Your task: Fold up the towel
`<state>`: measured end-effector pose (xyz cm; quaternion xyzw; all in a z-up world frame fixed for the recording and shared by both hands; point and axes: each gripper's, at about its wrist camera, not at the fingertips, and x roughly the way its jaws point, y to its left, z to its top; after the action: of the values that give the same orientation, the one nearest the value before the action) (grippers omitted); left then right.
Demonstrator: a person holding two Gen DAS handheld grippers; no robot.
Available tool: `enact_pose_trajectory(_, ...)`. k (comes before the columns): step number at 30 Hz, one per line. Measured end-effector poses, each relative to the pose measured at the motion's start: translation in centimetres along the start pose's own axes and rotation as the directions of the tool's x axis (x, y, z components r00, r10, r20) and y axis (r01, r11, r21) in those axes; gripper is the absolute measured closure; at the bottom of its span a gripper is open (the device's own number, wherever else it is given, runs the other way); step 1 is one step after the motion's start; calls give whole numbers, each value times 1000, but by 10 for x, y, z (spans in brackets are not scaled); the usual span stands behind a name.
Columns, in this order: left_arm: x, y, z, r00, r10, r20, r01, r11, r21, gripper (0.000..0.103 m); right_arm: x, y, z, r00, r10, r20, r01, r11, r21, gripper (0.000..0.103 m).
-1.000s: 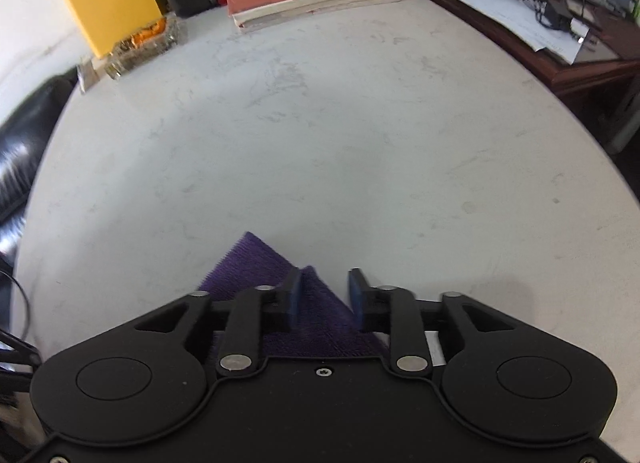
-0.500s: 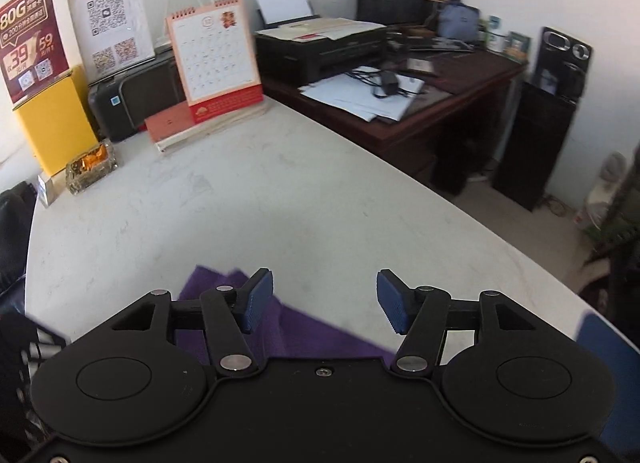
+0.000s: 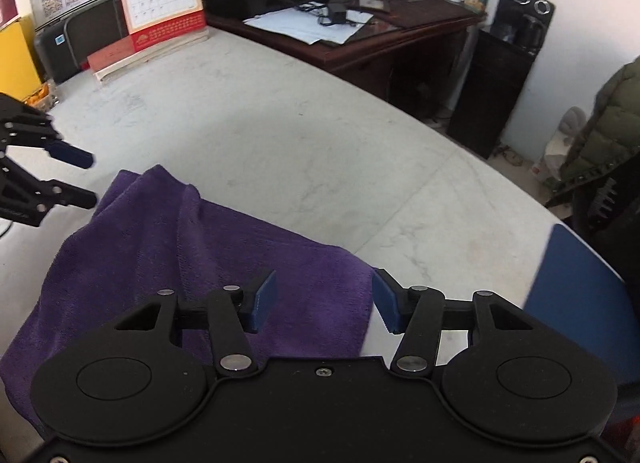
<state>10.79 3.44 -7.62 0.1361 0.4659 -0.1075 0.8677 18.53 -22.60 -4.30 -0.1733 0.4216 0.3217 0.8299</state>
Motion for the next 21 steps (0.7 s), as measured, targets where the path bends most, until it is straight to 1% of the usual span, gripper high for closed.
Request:
enact_pose_trajectory(4, 14, -1, -3, 997, 69, -40, -67, 996, 53, 61, 18, 10, 1, 999, 37, -39, -39, 997, -70, 56)
enact_pose_trajectory(7, 21, 2, -8, 994, 93, -58, -88, 992, 88, 62, 28, 17, 1, 996, 50, -72, -59, 991, -120, 56)
enact_pose_trajectory(9, 27, 2, -12, 993, 96, -72, -87, 988, 126, 61, 30, 20, 0, 995, 60, -84, -71, 988, -137, 56)
enact_pose_trajectory(12, 30, 2, -14, 993, 106, -58, -95, 981, 168, 59, 37, 24, -2, 991, 71, -109, -88, 983, -161, 56)
enact_pose_trajectory(18, 30, 10, -16, 993, 106, -55, -93, 975, 201, 56, 47, 27, -5, 983, 106, -150, -136, 969, -205, 56)
enact_pose_trajectory(21, 32, 18, -17, 993, 102, -57, -89, 976, 197, 53, 49, 21, -4, 977, 136, -166, -169, 965, -200, 56)
